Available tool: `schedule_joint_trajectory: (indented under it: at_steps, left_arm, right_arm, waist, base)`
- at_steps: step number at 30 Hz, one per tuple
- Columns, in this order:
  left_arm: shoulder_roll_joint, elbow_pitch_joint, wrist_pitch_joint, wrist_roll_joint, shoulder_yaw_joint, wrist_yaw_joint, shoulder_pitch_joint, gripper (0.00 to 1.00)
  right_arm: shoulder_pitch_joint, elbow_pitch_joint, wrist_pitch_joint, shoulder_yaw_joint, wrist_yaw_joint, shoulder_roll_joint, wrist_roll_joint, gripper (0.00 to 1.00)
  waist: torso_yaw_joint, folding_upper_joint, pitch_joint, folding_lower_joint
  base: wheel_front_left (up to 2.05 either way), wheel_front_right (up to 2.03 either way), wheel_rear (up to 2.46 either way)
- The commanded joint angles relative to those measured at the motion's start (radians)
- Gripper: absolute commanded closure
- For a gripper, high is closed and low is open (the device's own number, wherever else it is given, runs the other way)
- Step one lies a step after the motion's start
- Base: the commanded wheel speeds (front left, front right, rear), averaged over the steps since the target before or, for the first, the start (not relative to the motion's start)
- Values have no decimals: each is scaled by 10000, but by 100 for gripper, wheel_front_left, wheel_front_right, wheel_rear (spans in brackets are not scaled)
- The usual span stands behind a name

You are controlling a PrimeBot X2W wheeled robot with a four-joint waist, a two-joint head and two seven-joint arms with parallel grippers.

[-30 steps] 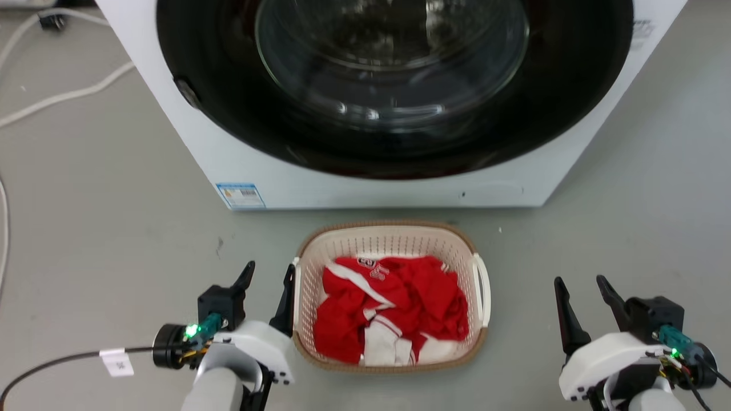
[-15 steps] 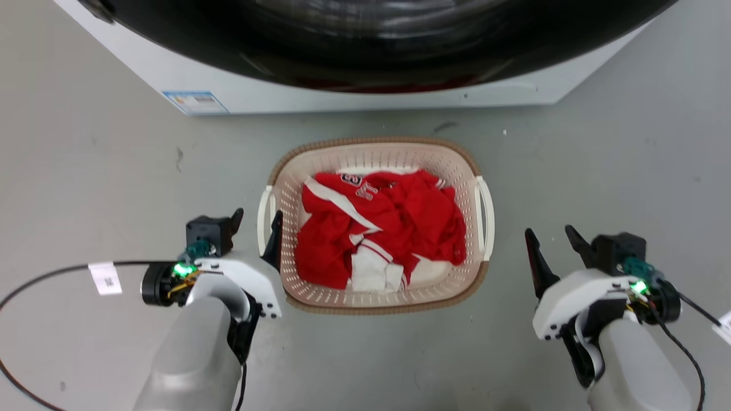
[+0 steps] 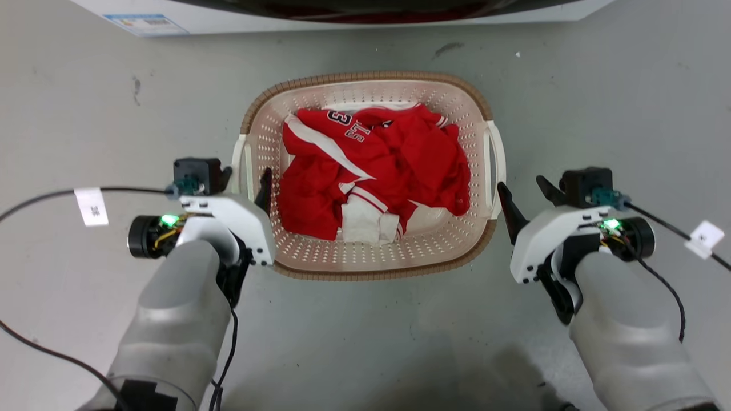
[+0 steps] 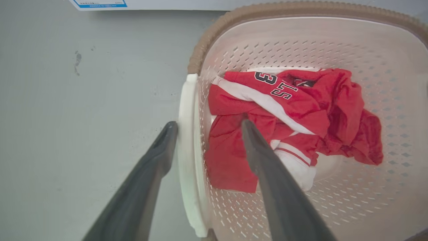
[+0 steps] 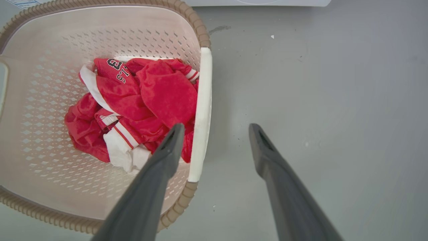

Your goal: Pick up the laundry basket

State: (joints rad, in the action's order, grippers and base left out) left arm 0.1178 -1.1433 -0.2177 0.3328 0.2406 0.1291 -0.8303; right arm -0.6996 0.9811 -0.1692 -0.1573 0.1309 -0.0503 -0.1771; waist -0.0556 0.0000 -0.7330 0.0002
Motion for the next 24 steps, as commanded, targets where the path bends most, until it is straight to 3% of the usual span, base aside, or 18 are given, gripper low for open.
schedule_joint_trajectory:
  at_steps: [1, 16, 17, 18, 19, 24]
  left_arm:
    - [32, -64, 107, 71, 87, 21, -203, 0]
    - [391, -305, 1441, 1825, 1839, 24, -1507, 0]
    - [418, -291, 1487, 1939, 1930, 24, -1534, 55]
    - [436, -272, 1526, 2064, 2015, 24, -1555, 100]
    - [409, -254, 1616, 2202, 2129, 24, -1543, 100]
    - [463, -98, 1666, 2700, 2681, 33, -1505, 100]
  right_arm:
    - [-253, 145, 49, -84, -5, 1, -38, 0]
    - [-2331, 1940, 535, -1624, -5, 0, -1055, 0]
    - [-2399, 1991, 570, -1695, -5, 0, -1142, 45]
    - [-2452, 2051, 645, -1769, -5, -2, -1211, 76]
    - [-2488, 2090, 714, -1869, -5, 0, -1321, 100]
    - [-2682, 2258, 767, -2245, 6, 41, -1600, 100]
  waist:
    - [0, 0, -195, -2]
    - [130, 0, -996, -2]
    - [136, 0, -1020, -2]
    - [139, 0, -1039, -2]
    - [148, 0, -1049, -2]
    - [152, 0, -1026, -2]
  base:
    - [0, 0, 0]
    - [0, 0, 0]
    - [0, 0, 0]
    - [0, 0, 0]
    - [0, 0, 0]
    - [0, 0, 0]
